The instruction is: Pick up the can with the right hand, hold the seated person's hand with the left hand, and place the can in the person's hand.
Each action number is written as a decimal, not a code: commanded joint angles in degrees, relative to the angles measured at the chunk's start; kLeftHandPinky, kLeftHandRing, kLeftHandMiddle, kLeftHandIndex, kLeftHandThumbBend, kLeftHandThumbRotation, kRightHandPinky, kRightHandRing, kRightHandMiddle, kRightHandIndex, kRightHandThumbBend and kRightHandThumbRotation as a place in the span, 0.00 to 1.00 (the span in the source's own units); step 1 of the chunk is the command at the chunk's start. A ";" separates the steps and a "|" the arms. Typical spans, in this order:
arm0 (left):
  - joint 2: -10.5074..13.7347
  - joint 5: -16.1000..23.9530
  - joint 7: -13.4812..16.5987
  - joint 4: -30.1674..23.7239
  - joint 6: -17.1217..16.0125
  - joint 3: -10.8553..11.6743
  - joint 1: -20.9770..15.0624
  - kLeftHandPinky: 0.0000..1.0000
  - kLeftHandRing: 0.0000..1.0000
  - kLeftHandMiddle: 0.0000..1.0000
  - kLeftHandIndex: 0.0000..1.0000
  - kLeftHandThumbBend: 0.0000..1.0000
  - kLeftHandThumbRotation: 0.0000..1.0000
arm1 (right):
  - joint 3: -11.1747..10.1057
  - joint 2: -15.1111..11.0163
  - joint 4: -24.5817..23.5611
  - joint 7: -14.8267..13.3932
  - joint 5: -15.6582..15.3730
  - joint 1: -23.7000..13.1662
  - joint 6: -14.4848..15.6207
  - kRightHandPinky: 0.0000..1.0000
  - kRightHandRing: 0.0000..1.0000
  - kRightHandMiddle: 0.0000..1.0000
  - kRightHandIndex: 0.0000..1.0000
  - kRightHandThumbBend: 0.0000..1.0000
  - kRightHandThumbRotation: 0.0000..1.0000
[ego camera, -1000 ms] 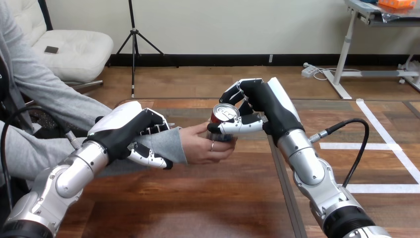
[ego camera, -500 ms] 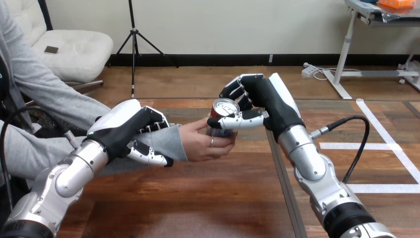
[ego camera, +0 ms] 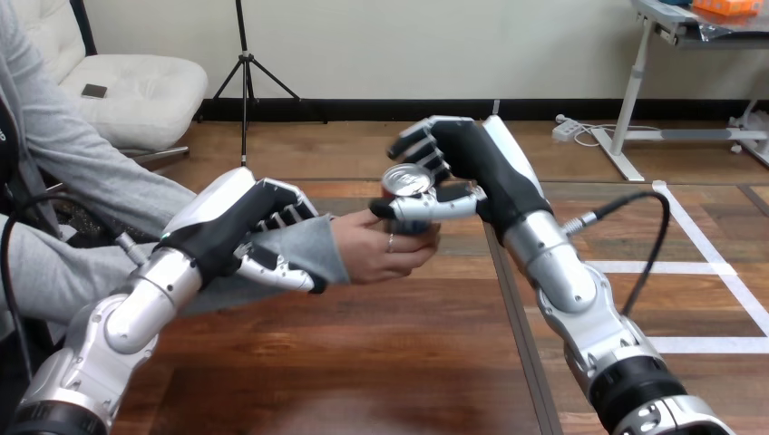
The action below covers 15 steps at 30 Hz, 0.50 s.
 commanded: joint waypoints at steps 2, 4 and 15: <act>-1.93 0.11 2.09 -6.32 0.25 0.49 -3.22 0.54 0.67 0.71 0.72 0.82 0.38 | -0.22 0.10 -3.73 0.95 1.05 -5.78 0.14 0.57 0.64 0.66 0.69 1.00 0.64; -1.80 0.59 2.36 -6.65 0.55 0.48 -3.13 0.55 0.69 0.73 0.73 0.83 0.42 | -0.35 0.04 -3.79 1.17 1.15 -5.64 0.02 0.58 0.65 0.67 0.71 1.00 0.68; -1.44 1.39 3.40 -7.76 0.71 0.68 -2.50 0.62 0.75 0.78 0.76 0.83 0.58 | -0.56 -0.43 -4.09 1.58 1.25 -4.98 -0.42 0.62 0.69 0.72 0.75 1.00 0.83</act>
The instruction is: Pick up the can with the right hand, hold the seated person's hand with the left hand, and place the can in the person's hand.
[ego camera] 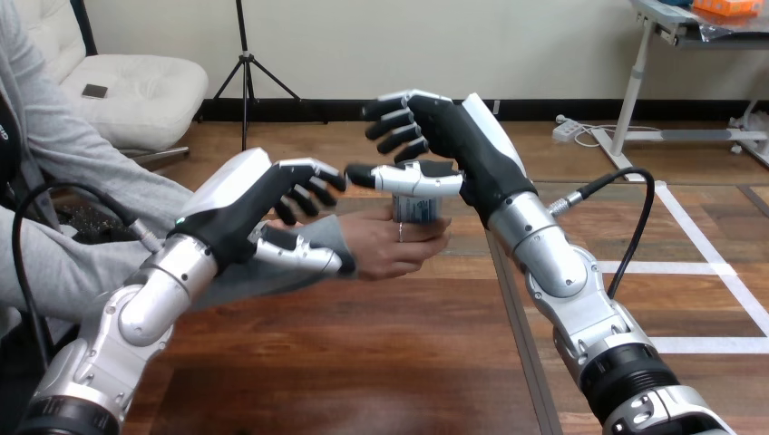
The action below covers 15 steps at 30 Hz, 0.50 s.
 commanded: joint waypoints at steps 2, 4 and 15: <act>-0.31 0.32 1.65 -3.52 0.27 0.75 -2.35 0.64 0.77 0.79 0.77 0.82 0.60 | -0.76 -1.34 -1.75 0.17 0.84 -3.69 -0.49 0.62 0.70 0.73 0.76 1.00 0.86; -0.30 0.32 1.83 -3.60 0.30 0.79 -2.24 0.64 0.77 0.79 0.78 0.82 0.61 | -0.74 -1.46 -1.77 0.29 0.87 -3.60 -0.53 0.62 0.71 0.73 0.76 1.00 0.88; -0.30 -0.31 1.98 -3.33 -0.28 1.00 -1.95 0.66 0.79 0.82 0.80 0.83 0.69 | -0.79 -2.05 -2.37 1.00 0.97 -2.80 -0.54 0.64 0.73 0.76 0.79 1.00 0.97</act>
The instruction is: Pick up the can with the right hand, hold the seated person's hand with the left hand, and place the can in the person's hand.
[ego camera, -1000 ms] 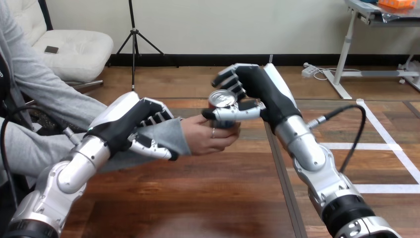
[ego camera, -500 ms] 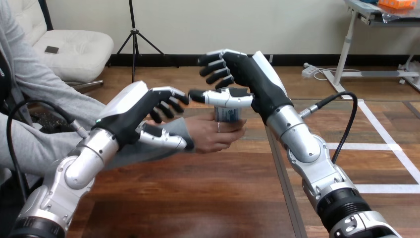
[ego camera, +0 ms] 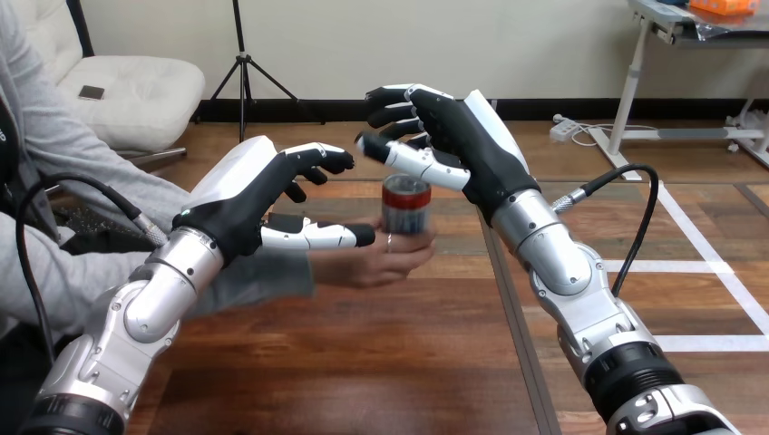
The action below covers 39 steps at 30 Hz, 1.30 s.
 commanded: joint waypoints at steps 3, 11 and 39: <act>0.05 -0.79 1.23 -1.08 -1.40 1.15 -2.03 0.65 0.79 0.82 0.81 0.85 0.71 | -0.85 -1.58 -2.53 0.31 0.99 -2.39 -0.68 0.65 0.74 0.77 0.80 1.00 0.98; -0.13 -1.80 1.68 -0.61 -2.27 1.58 -1.54 0.63 0.80 0.84 0.82 0.92 0.76 | -1.43 -1.82 -2.82 0.80 2.09 -1.33 -1.50 0.69 0.77 0.79 0.81 1.00 1.00; -6.01 -21.99 -0.31 5.06 -17.34 10.03 6.94 0.71 0.87 0.88 0.86 0.86 0.85 | -6.03 -3.16 -6.01 7.58 13.31 7.31 -8.38 0.77 0.85 0.87 0.88 1.00 1.00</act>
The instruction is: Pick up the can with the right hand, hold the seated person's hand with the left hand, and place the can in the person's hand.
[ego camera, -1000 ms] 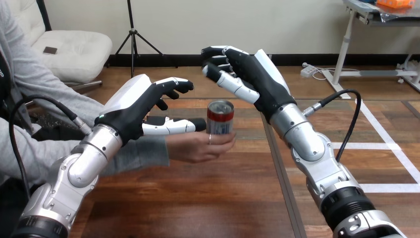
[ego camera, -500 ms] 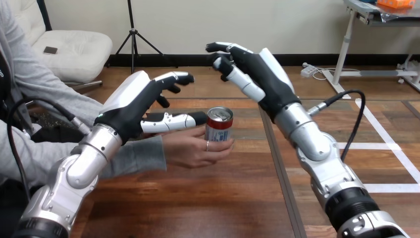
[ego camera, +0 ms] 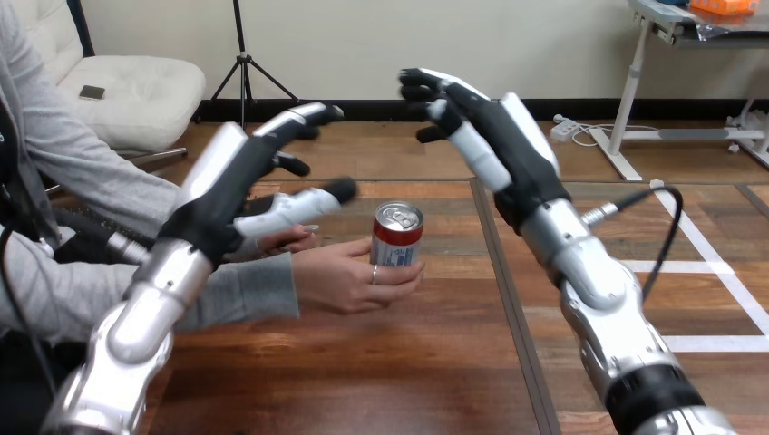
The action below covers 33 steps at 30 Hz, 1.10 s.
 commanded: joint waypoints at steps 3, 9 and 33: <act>-2.31 -5.91 -1.20 3.24 -6.30 4.18 3.76 0.73 0.88 0.89 0.86 0.82 0.89 | -2.97 -1.38 -3.56 2.44 3.74 3.37 -4.27 0.76 0.85 0.88 0.88 1.00 1.00; -4.55 -10.64 -4.27 4.19 -8.85 5.67 6.85 0.78 0.90 0.90 0.86 0.76 0.90 | -4.56 -0.71 -4.60 6.09 8.07 6.60 -5.40 0.76 0.85 0.88 0.88 1.00 1.00; -13.00 -18.55 -7.86 0.53 -12.88 8.26 21.62 0.81 0.87 0.86 0.83 0.72 0.88 | -8.10 2.42 -6.66 11.79 15.94 21.64 -10.06 0.86 0.90 0.90 0.89 1.00 1.00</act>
